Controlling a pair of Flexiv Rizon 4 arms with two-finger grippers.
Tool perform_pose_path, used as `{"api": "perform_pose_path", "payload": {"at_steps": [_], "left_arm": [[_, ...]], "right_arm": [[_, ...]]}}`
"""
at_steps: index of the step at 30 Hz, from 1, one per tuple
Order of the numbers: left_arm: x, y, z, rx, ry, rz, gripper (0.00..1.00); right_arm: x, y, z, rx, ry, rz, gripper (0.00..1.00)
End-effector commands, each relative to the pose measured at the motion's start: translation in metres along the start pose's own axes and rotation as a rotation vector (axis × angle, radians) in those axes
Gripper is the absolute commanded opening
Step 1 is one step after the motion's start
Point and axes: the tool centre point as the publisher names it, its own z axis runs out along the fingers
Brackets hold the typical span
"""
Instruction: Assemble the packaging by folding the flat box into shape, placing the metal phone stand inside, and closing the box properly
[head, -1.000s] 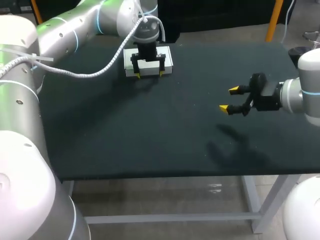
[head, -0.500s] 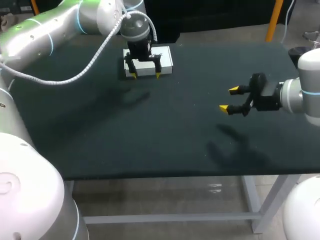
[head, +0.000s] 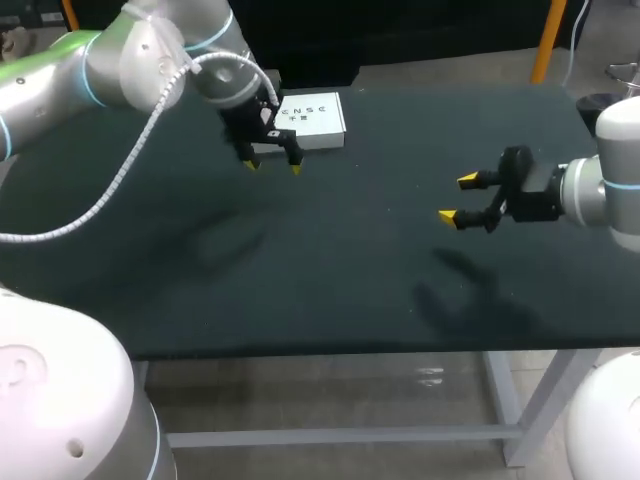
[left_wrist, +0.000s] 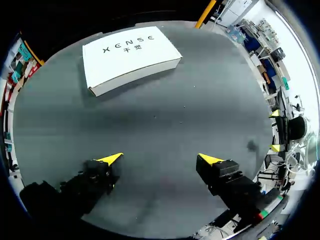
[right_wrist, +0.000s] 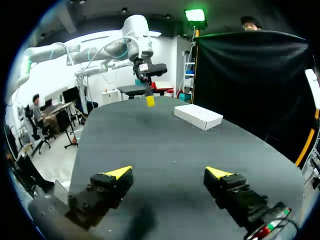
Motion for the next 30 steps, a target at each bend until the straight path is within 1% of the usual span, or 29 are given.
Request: {"api": "perform_pose_path", "payload": {"at_steps": [1, 6, 10, 12, 14, 15, 17, 18, 19, 20, 22, 24, 25, 27, 30], "left_arm": [[-0.006, 0.038, -0.01, 0.47, 0.041, 0.009, 1.0], [-0.008, 0.045, -0.011, 0.512, 0.07, 0.033, 1.0], [-0.013, 0.048, -0.015, 0.549, 0.137, 0.069, 1.0], [-0.015, 0.046, -0.018, 0.549, 0.189, 0.079, 1.0], [-0.017, 0.044, -0.019, 0.563, 0.201, 0.101, 1.0], [-0.017, 0.043, -0.02, 0.564, 0.22, 0.126, 1.0], [-0.019, 0.042, -0.022, 0.578, 0.224, 0.162, 1.0], [-0.021, 0.042, -0.023, 0.583, 0.257, 0.186, 1.0], [-0.022, 0.042, -0.024, 0.585, 0.266, 0.205, 1.0], [-0.023, 0.042, -0.025, 0.591, 0.263, 0.209, 1.0], [-0.024, 0.041, -0.026, 0.586, 0.292, 0.228, 1.0], [-0.024, 0.04, -0.028, 0.586, 0.291, 0.23, 1.0], [-0.022, 0.04, -0.029, 0.579, 0.302, 0.246, 1.0], [-0.019, 0.041, -0.031, 0.577, 0.279, 0.253, 1.0], [-0.015, 0.046, -0.033, 0.577, 0.271, 0.267, 1.0]], "right_arm": [[-0.001, -0.001, -0.001, -0.005, 0.006, 0.0, 1.0], [-0.001, -0.001, -0.001, -0.005, 0.006, 0.0, 1.0], [-0.001, -0.001, -0.001, -0.005, 0.006, 0.0, 1.0], [-0.001, -0.001, -0.001, -0.005, 0.006, 0.0, 1.0], [-0.001, -0.001, -0.001, -0.005, 0.006, 0.0, 1.0], [-0.001, -0.001, -0.001, -0.005, 0.006, 0.0, 1.0], [-0.001, -0.001, -0.001, -0.005, 0.006, 0.0, 1.0], [-0.001, -0.001, -0.001, -0.005, 0.006, 0.0, 1.0], [-0.001, -0.001, -0.001, -0.005, 0.006, 0.0, 1.0], [-0.001, -0.001, -0.001, -0.005, 0.006, 0.0, 1.0], [-0.001, -0.001, -0.001, -0.005, 0.006, 0.0, 1.0], [-0.001, -0.001, -0.001, -0.005, 0.006, 0.0, 1.0], [-0.001, -0.001, -0.001, -0.005, 0.006, 0.0, 1.0], [-0.001, -0.001, -0.001, -0.005, 0.006, 0.0, 1.0], [-0.001, -0.001, -0.001, -0.005, 0.006, 0.0, 1.0]]}}
